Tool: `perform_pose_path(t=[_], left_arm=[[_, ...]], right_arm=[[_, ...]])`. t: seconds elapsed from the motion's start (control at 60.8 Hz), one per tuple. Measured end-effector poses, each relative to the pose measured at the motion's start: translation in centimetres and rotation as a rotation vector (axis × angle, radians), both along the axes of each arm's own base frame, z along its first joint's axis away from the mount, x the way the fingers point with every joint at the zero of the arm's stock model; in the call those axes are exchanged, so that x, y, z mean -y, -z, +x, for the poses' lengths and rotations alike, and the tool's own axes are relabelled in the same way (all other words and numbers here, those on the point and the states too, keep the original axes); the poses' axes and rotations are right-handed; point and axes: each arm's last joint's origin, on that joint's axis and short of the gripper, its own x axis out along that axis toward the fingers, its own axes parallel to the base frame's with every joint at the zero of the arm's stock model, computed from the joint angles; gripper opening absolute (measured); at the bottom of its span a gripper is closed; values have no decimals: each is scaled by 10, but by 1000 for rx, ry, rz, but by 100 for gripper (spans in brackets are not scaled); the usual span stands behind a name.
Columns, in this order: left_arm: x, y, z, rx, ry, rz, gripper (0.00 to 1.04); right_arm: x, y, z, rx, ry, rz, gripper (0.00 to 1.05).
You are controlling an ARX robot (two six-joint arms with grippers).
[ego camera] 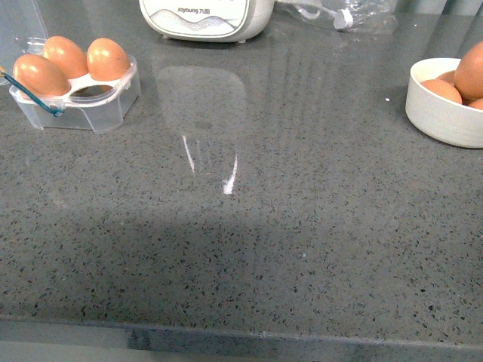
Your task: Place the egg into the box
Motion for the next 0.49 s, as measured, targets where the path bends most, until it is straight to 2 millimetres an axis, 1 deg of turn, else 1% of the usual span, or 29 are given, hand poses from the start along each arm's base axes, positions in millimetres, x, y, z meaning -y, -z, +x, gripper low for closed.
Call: perform_pose_path(t=[0.493], left_arm=[[0, 0, 0, 0, 0, 0, 98]], right_arm=[[0, 0, 0, 0, 0, 0, 97]])
